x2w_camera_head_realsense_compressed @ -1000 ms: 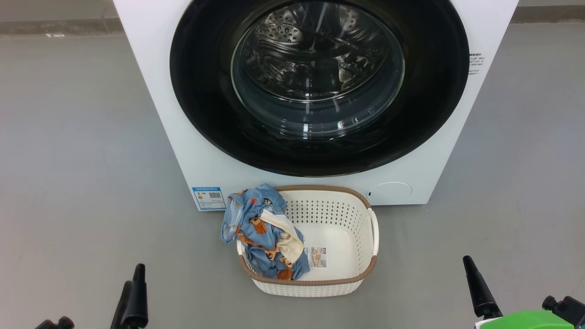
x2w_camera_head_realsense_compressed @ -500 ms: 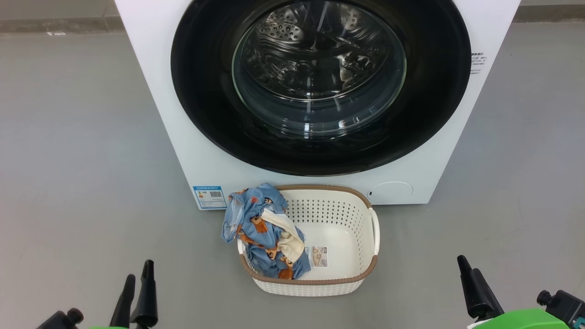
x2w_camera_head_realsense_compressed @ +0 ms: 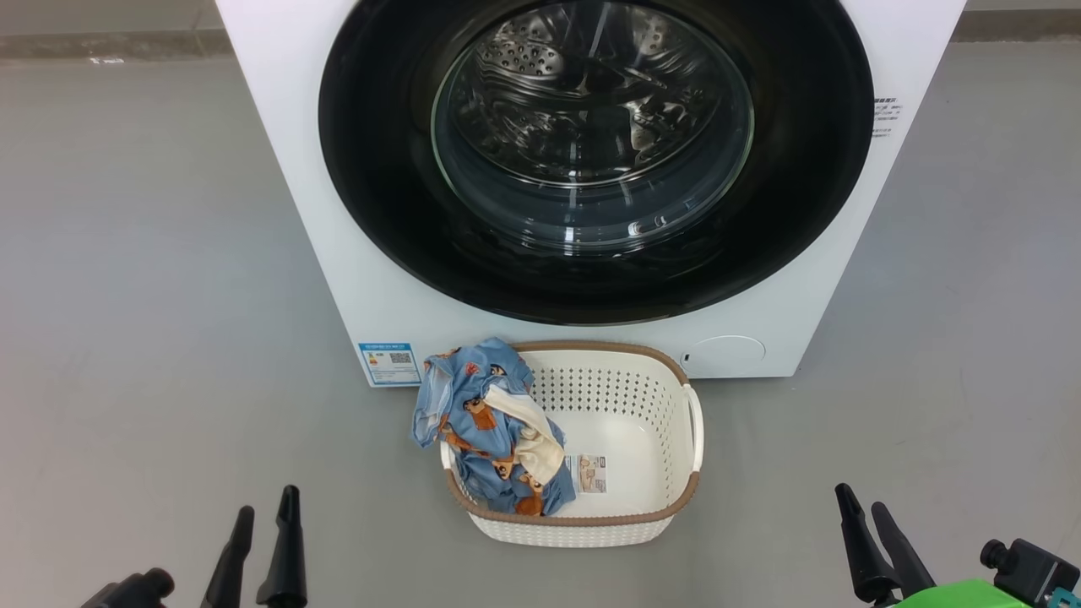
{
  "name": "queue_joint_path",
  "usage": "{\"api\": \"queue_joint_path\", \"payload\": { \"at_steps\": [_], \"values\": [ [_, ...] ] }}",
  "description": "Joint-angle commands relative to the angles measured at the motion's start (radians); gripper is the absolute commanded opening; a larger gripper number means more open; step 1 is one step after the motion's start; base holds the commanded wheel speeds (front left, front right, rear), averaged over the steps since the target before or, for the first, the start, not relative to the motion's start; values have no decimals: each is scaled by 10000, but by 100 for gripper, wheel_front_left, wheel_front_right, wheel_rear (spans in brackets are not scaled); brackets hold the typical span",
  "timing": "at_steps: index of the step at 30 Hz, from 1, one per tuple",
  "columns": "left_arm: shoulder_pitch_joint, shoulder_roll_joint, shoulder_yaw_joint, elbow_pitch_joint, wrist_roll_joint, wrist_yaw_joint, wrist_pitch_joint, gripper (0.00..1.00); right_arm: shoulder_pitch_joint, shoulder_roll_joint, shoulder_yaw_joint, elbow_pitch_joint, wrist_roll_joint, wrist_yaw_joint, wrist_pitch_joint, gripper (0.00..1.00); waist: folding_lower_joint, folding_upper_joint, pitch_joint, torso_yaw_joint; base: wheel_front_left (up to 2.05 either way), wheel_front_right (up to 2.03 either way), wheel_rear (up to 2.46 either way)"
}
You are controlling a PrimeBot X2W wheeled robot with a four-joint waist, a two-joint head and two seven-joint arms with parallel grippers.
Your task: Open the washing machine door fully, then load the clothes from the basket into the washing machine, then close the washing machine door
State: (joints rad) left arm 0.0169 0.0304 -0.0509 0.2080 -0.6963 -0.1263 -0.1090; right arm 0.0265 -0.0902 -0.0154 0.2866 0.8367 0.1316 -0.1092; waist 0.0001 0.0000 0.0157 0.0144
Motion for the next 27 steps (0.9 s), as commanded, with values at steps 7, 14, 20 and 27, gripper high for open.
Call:
{"api": "queue_joint_path", "payload": {
  "at_steps": [7,14,20,27],
  "values": [
    [-179,166,101,-387,1057,-30,-315,100,-1,-191,235,-317,-863,-6,-318,100,-1,0,31,11,0,0,0],
    [-146,183,31,-476,1939,-32,-521,100,58,-245,320,-364,-1572,-7,-522,100,-1,0,47,26,0,0,0],
    [-116,194,-34,-531,2687,-34,-696,100,123,-291,373,-416,-2180,-7,-697,100,-1,0,54,42,0,0,0],
    [-92,204,-81,-566,3530,-37,-902,100,204,-350,429,-466,-2885,-8,-902,100,-1,0,40,70,0,0,0]
  ]
}}
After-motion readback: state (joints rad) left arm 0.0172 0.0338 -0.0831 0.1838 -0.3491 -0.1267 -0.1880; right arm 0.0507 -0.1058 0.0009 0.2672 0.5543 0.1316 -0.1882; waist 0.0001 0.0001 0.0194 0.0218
